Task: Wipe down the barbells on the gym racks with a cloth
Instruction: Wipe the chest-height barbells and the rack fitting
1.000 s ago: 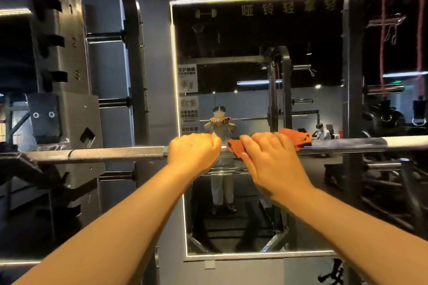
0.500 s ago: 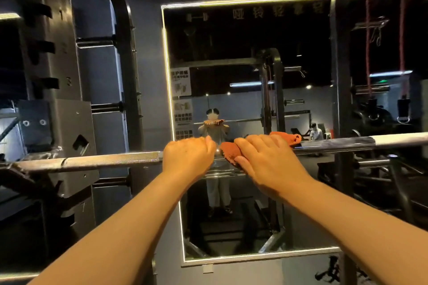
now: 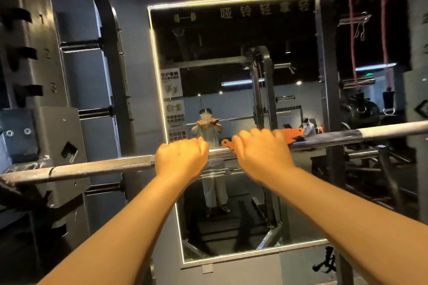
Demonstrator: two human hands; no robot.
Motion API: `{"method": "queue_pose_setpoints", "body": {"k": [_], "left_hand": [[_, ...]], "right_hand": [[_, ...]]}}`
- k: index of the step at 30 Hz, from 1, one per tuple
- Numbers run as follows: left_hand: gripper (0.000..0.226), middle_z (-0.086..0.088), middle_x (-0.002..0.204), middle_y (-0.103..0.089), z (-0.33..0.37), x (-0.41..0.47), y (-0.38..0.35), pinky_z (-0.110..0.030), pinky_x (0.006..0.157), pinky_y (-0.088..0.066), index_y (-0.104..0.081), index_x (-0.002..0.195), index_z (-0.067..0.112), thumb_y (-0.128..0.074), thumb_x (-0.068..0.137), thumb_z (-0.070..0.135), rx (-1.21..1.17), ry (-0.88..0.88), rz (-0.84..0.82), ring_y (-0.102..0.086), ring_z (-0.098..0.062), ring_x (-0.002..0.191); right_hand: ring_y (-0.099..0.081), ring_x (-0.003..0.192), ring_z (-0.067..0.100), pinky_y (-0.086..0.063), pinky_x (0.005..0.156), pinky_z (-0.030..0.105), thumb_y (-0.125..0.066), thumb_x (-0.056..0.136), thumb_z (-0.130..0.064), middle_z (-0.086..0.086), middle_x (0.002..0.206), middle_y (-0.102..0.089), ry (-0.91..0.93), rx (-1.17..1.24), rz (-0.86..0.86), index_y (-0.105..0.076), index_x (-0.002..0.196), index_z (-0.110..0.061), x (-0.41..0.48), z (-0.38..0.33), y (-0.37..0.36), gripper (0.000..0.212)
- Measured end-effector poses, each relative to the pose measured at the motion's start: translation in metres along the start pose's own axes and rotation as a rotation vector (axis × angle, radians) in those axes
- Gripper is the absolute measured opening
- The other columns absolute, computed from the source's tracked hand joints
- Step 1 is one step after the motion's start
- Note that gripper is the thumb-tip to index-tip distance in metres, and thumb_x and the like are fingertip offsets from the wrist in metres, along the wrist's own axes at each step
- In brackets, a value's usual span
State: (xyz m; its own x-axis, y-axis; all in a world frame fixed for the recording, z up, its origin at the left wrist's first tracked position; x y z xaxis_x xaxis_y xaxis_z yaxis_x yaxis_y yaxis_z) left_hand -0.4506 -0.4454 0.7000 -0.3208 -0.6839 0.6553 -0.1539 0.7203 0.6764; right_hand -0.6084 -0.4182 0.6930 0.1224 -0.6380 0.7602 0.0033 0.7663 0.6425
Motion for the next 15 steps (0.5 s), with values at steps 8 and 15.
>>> {"method": "queue_pose_setpoints", "body": {"k": [8, 15], "left_hand": [[0.019, 0.001, 0.080, -0.053, 0.000, -0.001, -0.001, -0.042, 0.079, -0.057, -0.050, 0.106, 0.016, -0.038, 0.107, 0.030, -0.001, -0.051, -0.020, -0.064, -0.024, 0.078], [0.026, -0.002, 0.096, -0.065, 0.003, -0.003, 0.000, -0.046, 0.084, -0.056, -0.044, 0.130, 0.014, -0.042, 0.106, 0.026, 0.035, -0.061, -0.002, -0.067, -0.026, 0.086]], "right_hand": [[-0.059, 0.104, 0.017, -0.046, 0.095, 0.042, -0.019, 0.105, -0.056, -0.008, 0.116, -0.062, 0.128, 0.024, -0.007, -0.051, 0.131, -0.031, -0.017, 0.052, -0.013, 0.048], [-0.054, 0.095, 0.021, -0.038, 0.097, 0.047, 0.000, 0.097, -0.045, -0.007, 0.090, -0.049, -0.101, 0.059, 0.026, -0.057, 0.103, -0.025, -0.011, 0.026, -0.002, 0.061]]}}
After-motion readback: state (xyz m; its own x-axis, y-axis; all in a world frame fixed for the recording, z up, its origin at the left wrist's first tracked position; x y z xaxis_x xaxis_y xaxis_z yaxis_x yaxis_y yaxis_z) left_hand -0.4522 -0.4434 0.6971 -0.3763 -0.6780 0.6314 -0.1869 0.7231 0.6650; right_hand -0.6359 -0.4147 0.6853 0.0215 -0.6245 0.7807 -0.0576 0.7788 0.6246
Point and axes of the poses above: each hand's wrist, its own x-axis towards the middle knuckle, its own y-axis out of the back of the hand, z = x × y, the point moved 7 cm from there along x, towards the middle knuckle
